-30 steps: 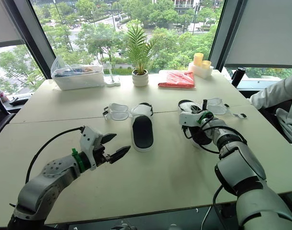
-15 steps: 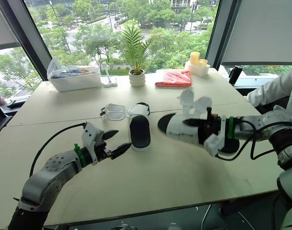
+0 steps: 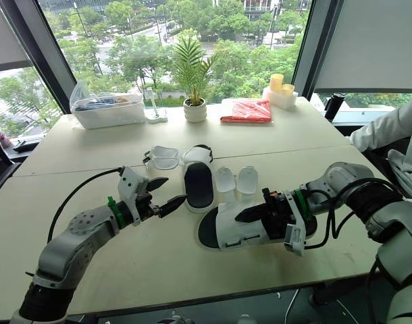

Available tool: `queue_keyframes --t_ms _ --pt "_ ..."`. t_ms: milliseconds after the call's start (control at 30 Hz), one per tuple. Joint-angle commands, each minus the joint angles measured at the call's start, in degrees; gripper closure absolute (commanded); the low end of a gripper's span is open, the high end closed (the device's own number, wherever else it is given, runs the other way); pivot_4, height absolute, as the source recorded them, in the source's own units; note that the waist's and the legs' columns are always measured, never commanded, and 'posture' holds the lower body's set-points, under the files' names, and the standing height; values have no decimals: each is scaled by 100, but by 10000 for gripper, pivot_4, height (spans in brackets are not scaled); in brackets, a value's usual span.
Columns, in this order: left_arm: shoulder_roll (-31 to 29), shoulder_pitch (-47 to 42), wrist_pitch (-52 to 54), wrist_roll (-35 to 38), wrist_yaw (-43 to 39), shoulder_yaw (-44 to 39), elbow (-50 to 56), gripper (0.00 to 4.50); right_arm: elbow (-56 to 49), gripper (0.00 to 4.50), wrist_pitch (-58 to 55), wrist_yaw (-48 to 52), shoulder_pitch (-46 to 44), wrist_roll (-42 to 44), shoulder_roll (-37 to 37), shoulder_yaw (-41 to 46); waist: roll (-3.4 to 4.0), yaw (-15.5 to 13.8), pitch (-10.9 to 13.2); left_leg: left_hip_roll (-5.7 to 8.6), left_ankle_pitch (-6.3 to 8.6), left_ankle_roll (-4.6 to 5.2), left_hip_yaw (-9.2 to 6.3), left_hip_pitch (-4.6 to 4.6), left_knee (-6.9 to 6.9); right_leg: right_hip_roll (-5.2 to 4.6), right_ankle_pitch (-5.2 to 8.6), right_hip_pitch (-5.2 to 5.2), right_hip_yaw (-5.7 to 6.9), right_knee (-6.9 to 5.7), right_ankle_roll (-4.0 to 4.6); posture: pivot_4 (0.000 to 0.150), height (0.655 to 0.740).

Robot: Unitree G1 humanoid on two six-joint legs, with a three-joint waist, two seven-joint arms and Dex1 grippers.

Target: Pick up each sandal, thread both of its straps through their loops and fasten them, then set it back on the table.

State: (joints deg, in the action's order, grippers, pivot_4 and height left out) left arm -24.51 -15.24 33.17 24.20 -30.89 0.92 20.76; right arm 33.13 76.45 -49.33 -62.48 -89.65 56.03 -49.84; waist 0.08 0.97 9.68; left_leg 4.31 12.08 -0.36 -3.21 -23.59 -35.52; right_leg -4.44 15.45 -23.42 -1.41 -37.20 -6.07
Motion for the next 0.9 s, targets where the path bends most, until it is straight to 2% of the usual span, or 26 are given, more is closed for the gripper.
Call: queue_keyframes --t_ms 33,233,367,467,633,700,833,900 --pt "-46 50 -71 -20 68 -131 294 0 417 44684 -181 -272 -336 -204 -125 -256 0 -28 0 1 0 0 0 1 0 0 0 2 0 0 0 1500 7400" --pt "-102 106 -80 -40 120 -129 360 0 974 44684 -131 -400 -593 -355 -281 -778 0 -20 0 3 0 0 -3 1 0 0 1 4 1 1 1 1500 7400" --pt "-128 104 -62 -26 114 -121 378 0 1526 44684 216 3 -764 -130 -485 -943 0 -4 0 3 -1 -2 -3 9 7 0 0 6 1 0 1 1500 7400" --pt "-208 129 -79 -69 -12 43 399 0 2169 34608 189 359 -910 135 -760 -894 -2 15 -1 2 -2 -3 -3 20 8 1 0 18 1 1 1 1500 7400" --pt "-301 126 -182 -141 -389 417 341 0 2440 8259 228 571 -952 309 -798 -962 -4 1 -3 2 -2 -3 -4 24 8 2 0 22 1 1 1 1500 7400" --pt "-240 75 -293 -172 -550 568 176 0 2998 132 474 1278 -1032 553 -865 -958 -5 5 -3 2 -2 -3 -5 28 8 3 0 28 1 0 1 1500 7400" --pt "-170 -24 -715 -349 -939 937 -201 0 4374 132 981 3283 -1208 1332 -891 -751 -8 -35 -3 2 8 15 -13 102 15 4 6 117 9 21 10 1500 7400" --pt "-170 -119 -993 -552 -1086 1116 -408 0 5763 132 1181 4552 -1407 1982 -1069 -96 -11 -43 -3 7 26 47 -23 130 17 2 13 159 13 38 21 1500 7400"
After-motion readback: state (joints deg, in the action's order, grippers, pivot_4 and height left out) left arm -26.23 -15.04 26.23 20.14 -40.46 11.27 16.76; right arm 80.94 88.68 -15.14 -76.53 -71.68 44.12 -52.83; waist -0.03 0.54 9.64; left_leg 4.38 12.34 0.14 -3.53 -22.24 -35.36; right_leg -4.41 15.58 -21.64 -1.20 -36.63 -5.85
